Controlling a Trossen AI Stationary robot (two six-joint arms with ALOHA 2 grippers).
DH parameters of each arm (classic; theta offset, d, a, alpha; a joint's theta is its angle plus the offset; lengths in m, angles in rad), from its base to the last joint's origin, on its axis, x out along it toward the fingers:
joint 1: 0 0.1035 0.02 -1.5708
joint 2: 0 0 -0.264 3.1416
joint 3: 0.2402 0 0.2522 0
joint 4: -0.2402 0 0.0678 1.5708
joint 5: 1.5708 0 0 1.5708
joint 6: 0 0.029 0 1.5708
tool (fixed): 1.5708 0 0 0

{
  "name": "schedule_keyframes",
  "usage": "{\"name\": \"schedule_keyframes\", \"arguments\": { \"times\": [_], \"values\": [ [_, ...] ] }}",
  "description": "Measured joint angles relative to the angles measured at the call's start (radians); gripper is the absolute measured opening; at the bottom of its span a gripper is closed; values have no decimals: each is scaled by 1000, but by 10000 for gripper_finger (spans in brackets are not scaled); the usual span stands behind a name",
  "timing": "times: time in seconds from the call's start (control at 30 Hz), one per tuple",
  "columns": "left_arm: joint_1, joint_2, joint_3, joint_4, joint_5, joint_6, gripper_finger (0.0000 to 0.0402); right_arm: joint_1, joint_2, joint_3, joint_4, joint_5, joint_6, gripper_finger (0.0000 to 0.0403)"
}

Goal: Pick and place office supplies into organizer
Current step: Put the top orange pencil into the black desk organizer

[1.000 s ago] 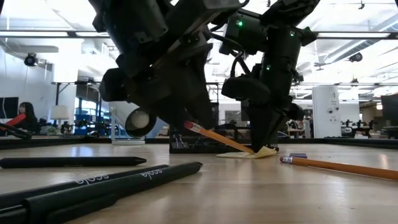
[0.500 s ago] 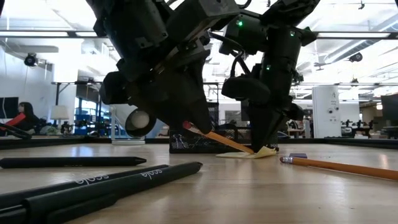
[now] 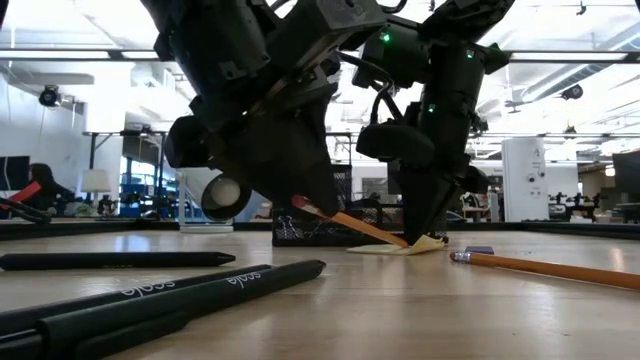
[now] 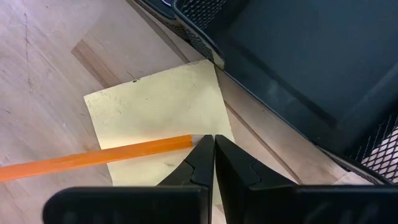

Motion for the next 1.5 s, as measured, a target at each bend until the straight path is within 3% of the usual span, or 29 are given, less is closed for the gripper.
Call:
{"name": "schedule_keyframes", "arguments": {
  "times": [0.3,0.53,0.7,0.93,1.13,1.27,1.5],
  "values": [
    [0,0,-2,-24,22,16,19,1,-1,0,-4,-1,0,9],
    [1,-3,-2,-84,30,37,11,11,-13,7,-12,10,-7,9],
    [-2,-39,6,-143,70,91,10,50,-99,59,-54,131,-23,9],
    [2,-190,61,-458,-33,183,9,113,-279,109,-195,411,44,9],
    [20,-327,119,-768,-125,320,9,174,-418,104,-239,574,83,9],
    [52,-373,157,-892,-134,491,9,205,-454,101,-242,631,49,9],
    [125,-352,262,-1094,-178,721,8,206,-441,98,-240,642,64,9]
  ]
}}
